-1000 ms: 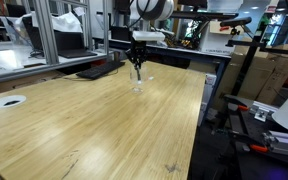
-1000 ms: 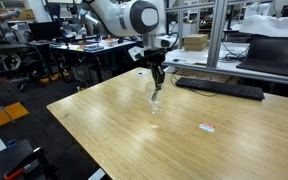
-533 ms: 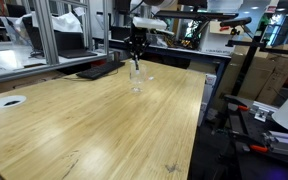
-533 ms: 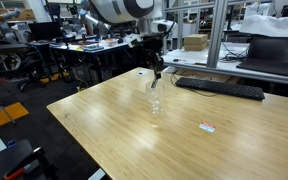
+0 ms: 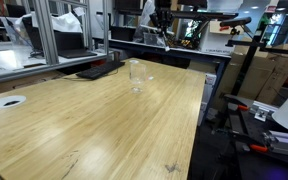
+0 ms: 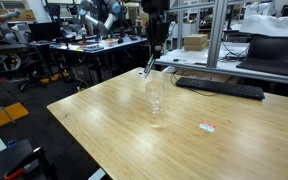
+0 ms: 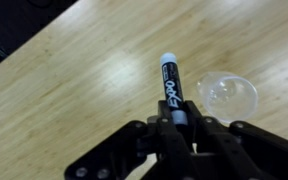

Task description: Take the black marker out of the glass

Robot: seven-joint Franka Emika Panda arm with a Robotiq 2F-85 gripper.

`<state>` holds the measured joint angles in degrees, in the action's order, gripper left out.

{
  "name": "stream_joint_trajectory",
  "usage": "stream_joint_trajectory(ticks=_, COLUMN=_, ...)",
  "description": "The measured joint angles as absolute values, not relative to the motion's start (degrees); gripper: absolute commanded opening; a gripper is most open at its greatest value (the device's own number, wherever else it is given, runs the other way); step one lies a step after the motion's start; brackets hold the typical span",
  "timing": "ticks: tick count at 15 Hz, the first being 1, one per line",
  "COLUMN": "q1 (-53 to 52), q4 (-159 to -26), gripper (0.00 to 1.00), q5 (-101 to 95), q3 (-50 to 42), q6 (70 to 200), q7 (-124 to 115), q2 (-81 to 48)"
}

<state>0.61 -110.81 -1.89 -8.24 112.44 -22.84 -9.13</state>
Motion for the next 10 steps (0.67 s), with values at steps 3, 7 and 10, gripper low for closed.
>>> stream_joint_trajectory(ticks=3, q1=4.0, q4=-110.0, gripper=0.05, q5=-3.2, q3=-9.0, q6=107.3, q7=-14.2, q2=-12.5)
stream_joint_trajectory(ticks=7, q1=5.1, q4=-107.6, gripper=0.05, q5=-6.5, q3=-9.0, q6=110.9, q7=-7.1, q2=-25.1)
stream_joint_trajectory(ticks=10, q1=5.0, q4=-103.2, gripper=0.05, q5=-7.0, q3=-8.2, q6=116.4, q7=-4.9, q2=-34.8)
